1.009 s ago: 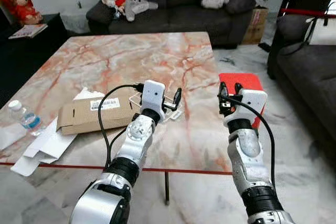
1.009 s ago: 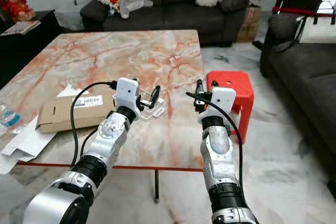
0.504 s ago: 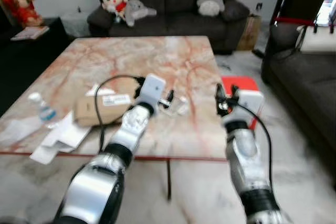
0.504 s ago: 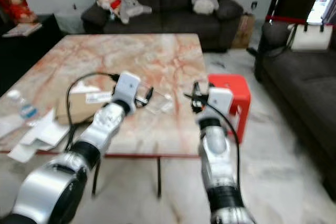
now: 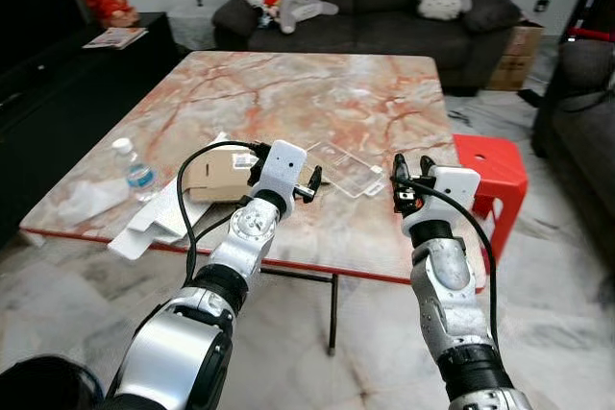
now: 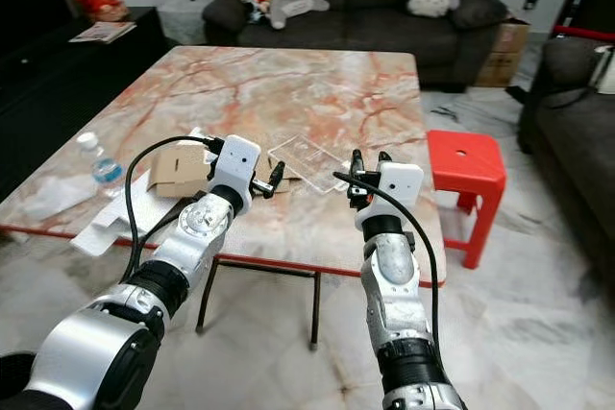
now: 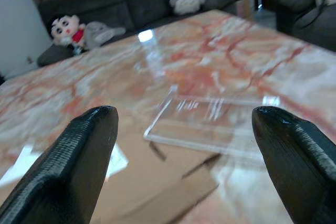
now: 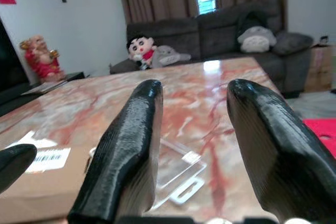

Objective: Picking trash to rubbish bin

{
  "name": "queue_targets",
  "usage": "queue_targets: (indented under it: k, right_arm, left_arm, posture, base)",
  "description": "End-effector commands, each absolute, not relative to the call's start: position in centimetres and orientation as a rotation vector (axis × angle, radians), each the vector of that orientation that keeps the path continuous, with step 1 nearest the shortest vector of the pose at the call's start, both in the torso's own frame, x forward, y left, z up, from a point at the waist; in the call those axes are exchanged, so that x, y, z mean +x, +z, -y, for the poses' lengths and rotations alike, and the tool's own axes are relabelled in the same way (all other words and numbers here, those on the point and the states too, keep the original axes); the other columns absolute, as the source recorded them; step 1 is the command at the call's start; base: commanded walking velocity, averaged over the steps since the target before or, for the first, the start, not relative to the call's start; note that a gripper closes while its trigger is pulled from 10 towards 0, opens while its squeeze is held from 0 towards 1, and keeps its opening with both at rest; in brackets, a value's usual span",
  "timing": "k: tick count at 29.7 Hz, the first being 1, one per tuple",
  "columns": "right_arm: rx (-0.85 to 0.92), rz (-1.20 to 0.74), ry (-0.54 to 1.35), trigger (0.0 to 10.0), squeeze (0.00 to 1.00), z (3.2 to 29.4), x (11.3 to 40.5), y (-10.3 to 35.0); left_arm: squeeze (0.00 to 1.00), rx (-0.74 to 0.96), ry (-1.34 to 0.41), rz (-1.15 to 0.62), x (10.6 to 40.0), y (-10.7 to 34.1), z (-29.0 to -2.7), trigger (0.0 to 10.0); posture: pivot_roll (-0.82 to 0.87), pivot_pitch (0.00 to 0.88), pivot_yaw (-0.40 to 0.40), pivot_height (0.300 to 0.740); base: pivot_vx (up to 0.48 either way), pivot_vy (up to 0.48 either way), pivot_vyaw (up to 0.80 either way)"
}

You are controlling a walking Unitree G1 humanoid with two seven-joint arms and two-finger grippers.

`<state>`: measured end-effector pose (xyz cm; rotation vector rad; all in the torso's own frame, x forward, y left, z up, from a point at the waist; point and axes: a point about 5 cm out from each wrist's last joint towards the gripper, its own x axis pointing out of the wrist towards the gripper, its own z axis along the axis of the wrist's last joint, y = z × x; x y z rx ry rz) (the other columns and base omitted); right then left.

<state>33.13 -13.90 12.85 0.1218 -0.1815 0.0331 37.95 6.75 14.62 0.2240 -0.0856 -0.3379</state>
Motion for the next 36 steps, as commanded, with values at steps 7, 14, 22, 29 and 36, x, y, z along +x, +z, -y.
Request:
queue_targets:
  k: [7, 14, 22, 29, 36]
  right_arm:
    - [0.120, 0.197, 0.046, 10.0, 0.00, 13.65, 33.39, 13.47]
    - [0.135, 0.205, 0.038, 10.0, 0.00, 13.62, 33.35, 13.53]
    - [0.144, 0.199, 0.036, 10.0, 0.00, 13.67, 33.37, 13.45]
    - [0.143, 0.199, 0.036, 10.0, 0.00, 13.62, 33.37, 13.41]
    - [0.144, 0.198, 0.038, 10.0, 0.00, 13.61, 33.35, 13.38]
  left_arm:
    - [0.00, 0.232, -0.329, 0.103, 38.10, 15.00, -6.95, 10.0]
    - [0.00, 0.234, -0.331, 0.109, 38.10, 15.06, -6.94, 10.0]
    - [0.00, 0.241, -0.332, 0.115, 38.11, 15.14, -6.93, 10.0]
    - [0.00, 0.244, -0.333, 0.121, 38.11, 15.21, -6.92, 10.0]
    - [0.00, 0.250, -0.330, 0.124, 38.12, 15.24, -6.92, 10.0]
  posture:
    - [0.05, 0.000, 0.036, 0.740]
    - [0.05, 0.000, 0.038, 0.740]
    - [0.05, 0.000, 0.039, 0.740]
    - [0.05, 0.000, 0.041, 0.740]
    - [0.05, 0.000, 0.039, 0.740]
  base:
    - [0.332, 0.000, -0.47]
    - [0.331, 0.000, 0.00]
    - [0.330, 0.000, 0.00]
    - [0.329, 0.000, 0.00]
    - [0.329, 0.000, 0.00]
